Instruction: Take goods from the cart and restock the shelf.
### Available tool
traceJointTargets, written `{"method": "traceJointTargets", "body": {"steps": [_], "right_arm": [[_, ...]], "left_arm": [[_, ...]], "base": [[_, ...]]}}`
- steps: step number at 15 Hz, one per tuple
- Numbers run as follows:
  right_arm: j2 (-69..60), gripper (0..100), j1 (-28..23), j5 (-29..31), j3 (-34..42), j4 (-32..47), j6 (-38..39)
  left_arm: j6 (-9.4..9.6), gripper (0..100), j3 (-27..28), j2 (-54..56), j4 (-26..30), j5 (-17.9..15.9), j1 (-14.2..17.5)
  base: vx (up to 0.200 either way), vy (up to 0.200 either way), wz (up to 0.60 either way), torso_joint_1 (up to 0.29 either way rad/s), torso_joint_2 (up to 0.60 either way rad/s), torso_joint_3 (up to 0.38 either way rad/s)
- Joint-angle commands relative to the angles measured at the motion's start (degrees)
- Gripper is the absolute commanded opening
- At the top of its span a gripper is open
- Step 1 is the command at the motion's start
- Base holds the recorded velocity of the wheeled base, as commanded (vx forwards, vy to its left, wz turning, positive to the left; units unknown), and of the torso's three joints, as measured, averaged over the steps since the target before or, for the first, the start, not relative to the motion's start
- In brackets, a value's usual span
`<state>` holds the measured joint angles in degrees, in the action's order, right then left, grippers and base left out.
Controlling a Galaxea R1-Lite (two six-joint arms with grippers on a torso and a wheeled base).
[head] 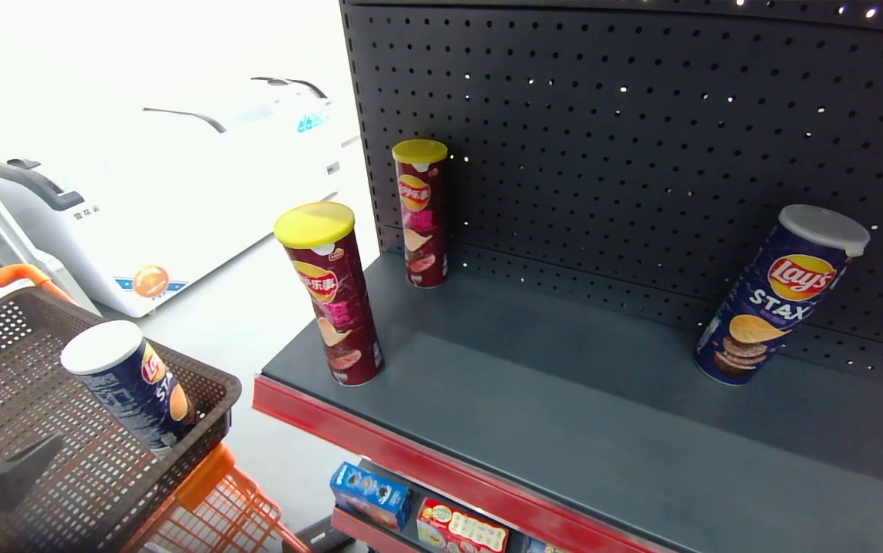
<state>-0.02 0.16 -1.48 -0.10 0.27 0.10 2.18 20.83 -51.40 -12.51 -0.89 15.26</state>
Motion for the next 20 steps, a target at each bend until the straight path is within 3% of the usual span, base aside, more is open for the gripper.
{"method": "traceJointTargets", "body": {"steps": [1,3,4,7,8,10,17,20], "right_arm": [[0.02,100,0.02,-0.02,0.01,0.00,-0.01],[0.02,100,0.02,-0.02,0.01,0.00,-0.01],[0.02,100,0.02,-0.02,0.01,0.00,-0.01],[0.02,100,0.02,-0.02,0.01,0.00,-0.01],[0.02,100,0.02,-0.02,0.01,0.00,-0.01],[0.02,100,0.02,-0.02,0.01,0.00,-0.01],[0.02,100,0.02,-0.02,0.01,0.00,-0.01],[0.02,100,0.02,-0.02,0.01,0.00,-0.01]], "left_arm": [[-0.16,100,-3.96,-12.85,-12.19,-0.60,-0.15],[0.10,100,-7.91,-18.83,-22.12,-0.69,0.03],[-0.07,100,-11.08,-23.40,-29.94,-0.69,0.03],[-0.86,100,-13.28,-28.76,-34.60,-0.60,0.03],[-4.73,100,-13.45,-32.80,-39.96,-0.69,-0.67],[-5.08,100,-13.19,-36.67,-43.48,-0.69,-1.73],[-5.17,100,-12.75,-53.11,-64.48,-0.69,-0.50],[-5.17,100,-12.66,-55.66,-68.26,-0.69,-0.50]], "base": [[0.000,0.000,0.00,0.000,0.00,0.000],[0.000,0.000,0.00,0.000,0.00,0.000],[0.000,0.000,0.00,0.000,0.00,0.000],[0.000,0.000,0.00,0.000,0.00,0.000],[0.000,0.000,0.00,0.000,0.00,0.000],[0.000,0.000,0.00,0.000,0.00,0.000],[0.000,0.000,0.00,0.000,0.00,0.000],[0.000,0.000,0.00,0.000,0.00,0.000]]}}
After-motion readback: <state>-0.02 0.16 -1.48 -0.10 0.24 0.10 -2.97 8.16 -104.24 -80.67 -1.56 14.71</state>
